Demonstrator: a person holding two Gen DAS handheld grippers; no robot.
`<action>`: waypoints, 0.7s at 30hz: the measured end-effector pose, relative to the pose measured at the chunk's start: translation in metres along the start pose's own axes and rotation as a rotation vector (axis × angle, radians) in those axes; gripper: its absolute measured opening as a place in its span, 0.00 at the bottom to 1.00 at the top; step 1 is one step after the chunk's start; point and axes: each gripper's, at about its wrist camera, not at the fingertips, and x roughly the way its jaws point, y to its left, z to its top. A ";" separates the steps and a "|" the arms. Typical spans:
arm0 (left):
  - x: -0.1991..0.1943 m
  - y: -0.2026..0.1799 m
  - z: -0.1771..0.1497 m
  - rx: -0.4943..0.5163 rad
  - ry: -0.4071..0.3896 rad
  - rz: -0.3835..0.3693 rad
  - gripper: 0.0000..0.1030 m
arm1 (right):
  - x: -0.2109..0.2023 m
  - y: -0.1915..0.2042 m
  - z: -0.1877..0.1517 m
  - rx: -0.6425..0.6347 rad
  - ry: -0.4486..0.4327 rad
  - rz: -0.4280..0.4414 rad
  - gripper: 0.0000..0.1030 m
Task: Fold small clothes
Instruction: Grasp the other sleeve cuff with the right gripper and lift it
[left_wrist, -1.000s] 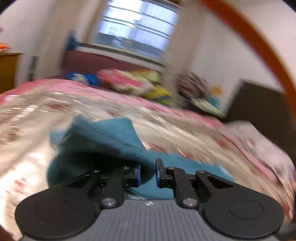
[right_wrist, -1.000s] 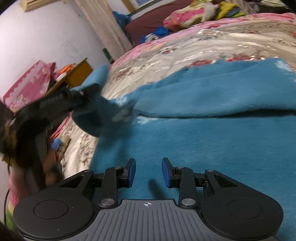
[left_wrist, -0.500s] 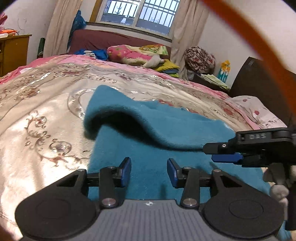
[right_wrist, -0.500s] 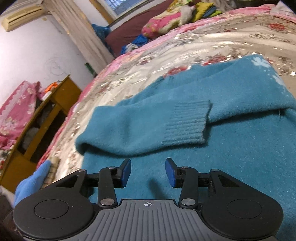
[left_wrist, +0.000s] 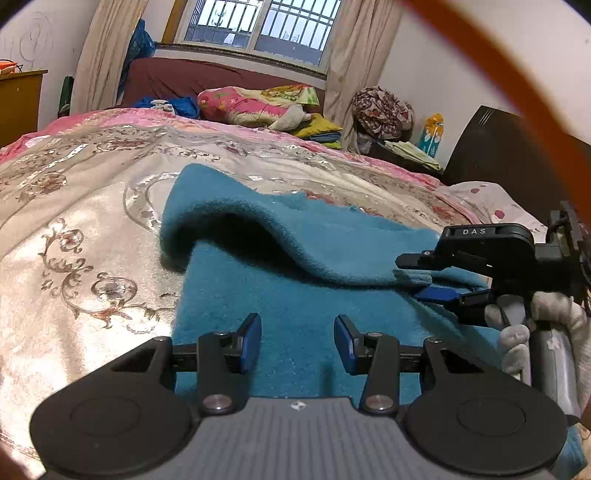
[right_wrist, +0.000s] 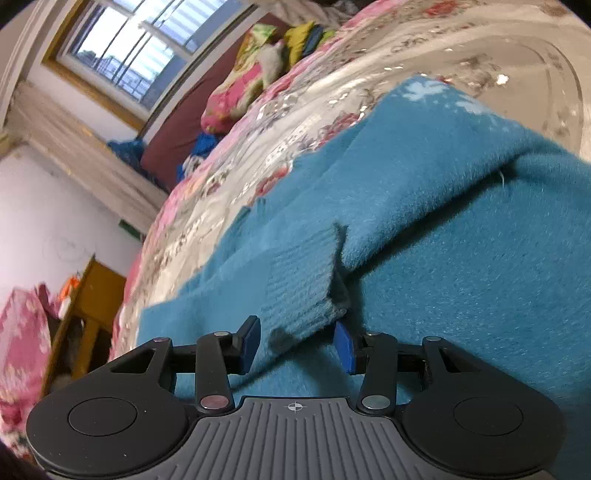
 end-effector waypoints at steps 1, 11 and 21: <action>0.000 0.000 0.000 0.002 -0.001 0.001 0.47 | 0.001 -0.001 0.000 0.007 -0.006 0.001 0.42; -0.001 -0.007 -0.002 0.036 -0.016 0.007 0.48 | -0.009 0.019 0.016 -0.079 -0.014 0.010 0.10; -0.003 -0.011 -0.001 0.059 -0.014 0.000 0.50 | -0.044 0.062 0.092 -0.196 -0.190 0.010 0.08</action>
